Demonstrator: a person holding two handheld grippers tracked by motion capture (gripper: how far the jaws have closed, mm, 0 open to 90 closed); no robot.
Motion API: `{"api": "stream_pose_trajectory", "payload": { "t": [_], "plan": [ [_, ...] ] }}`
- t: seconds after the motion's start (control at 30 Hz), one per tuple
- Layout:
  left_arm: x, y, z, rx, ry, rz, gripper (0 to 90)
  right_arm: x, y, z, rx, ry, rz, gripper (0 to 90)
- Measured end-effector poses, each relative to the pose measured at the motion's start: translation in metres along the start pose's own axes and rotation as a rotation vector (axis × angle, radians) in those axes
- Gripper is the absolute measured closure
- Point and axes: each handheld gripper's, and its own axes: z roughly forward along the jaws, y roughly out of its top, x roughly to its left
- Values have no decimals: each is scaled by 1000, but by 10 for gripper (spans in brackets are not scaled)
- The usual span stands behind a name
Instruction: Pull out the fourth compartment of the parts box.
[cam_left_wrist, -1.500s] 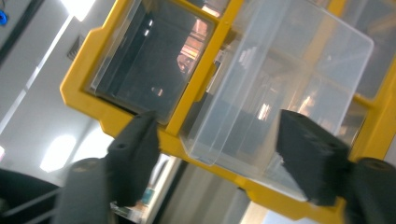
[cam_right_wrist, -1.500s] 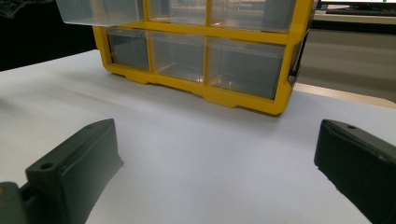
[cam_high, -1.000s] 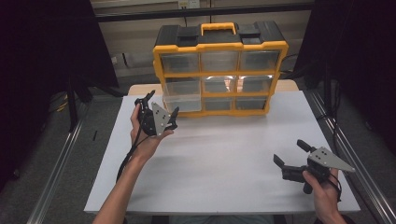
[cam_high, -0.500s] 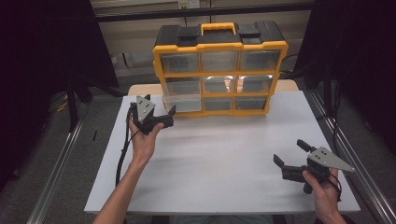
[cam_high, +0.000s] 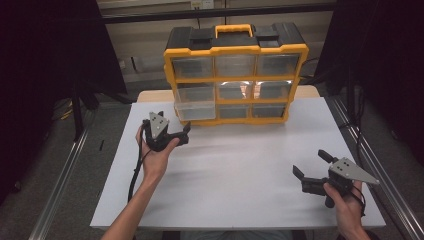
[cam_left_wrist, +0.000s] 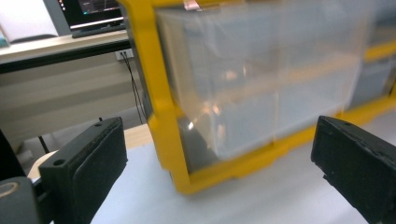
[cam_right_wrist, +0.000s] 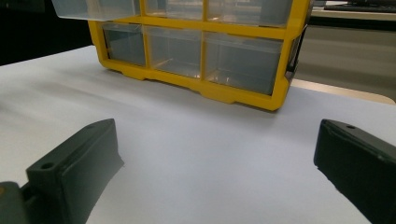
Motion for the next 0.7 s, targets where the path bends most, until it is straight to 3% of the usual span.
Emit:
{"api": "stream_pose_trajectory", "payload": {
  "t": [0.03, 0.2, 0.33, 0.6, 0.7],
  "plan": [
    [-1, -4, 0, 10, -14, 7, 35, 0, 0, 0, -1, 4, -3, 1],
    [-2, -20, -6, 13, -46, -44, 36, 1, 0, 1, 5, 7, 2, 1],
    [4, -32, -13, 6, -49, -104, 36, 1, 0, 1, 8, 8, -3, 1],
    [9, -37, -35, 13, -65, -85, 40, 0, 0, -1, 5, 8, 4, 1],
    [10, -40, -45, 3, -93, -144, 48, 0, 0, -1, 2, 6, -2, 1]
  ]
}}
